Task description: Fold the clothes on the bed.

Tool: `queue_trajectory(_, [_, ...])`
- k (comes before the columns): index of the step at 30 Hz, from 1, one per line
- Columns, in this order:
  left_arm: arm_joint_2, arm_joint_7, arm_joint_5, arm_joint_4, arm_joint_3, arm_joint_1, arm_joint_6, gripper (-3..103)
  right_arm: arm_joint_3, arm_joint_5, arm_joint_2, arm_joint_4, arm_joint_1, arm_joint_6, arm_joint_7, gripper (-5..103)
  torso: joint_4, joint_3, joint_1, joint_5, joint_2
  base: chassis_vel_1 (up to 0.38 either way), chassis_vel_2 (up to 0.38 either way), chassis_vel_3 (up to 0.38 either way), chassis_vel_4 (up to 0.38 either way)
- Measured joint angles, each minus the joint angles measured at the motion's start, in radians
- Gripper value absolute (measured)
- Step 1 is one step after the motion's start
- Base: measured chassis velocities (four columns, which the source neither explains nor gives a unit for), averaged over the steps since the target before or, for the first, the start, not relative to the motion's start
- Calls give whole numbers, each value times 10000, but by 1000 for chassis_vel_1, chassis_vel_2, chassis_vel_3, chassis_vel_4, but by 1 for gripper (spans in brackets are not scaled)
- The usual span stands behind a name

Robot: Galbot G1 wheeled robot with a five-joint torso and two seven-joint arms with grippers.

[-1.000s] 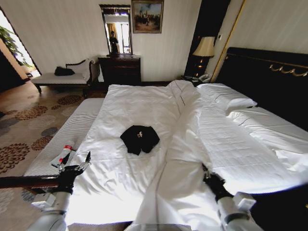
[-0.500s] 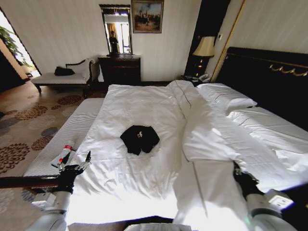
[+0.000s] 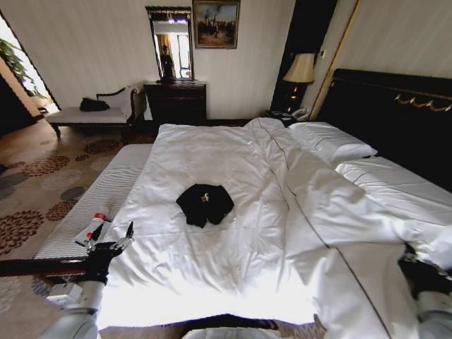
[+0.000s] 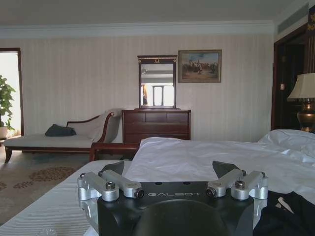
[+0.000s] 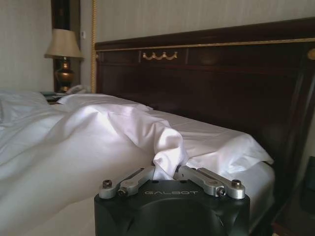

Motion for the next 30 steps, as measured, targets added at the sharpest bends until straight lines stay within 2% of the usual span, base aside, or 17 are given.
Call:
queue_trajectory(7, [0, -13, 9, -13, 1, -1, 11, 100, 385, -401, -252, -1699, 424, 349, -129, 2, 3, 0, 1, 5, 0, 0, 0, 0, 0])
queue_trajectory(18, [-30, -29, 31, -14, -27, 56, 20, 100, 458, -942, -1851, -5260, 1376, 1254, -406, 2, 6, 0, 1, 7, -1, 0, 0, 0, 0])
queue_trajectory(30, [-46, -47, 54, -69, -73, 122, 26, 100, 317, -1114, -2593, -7629, 2234, 2013, -646, 2, 7, 0, 1, 4, -1, 0, 0, 0, 0])
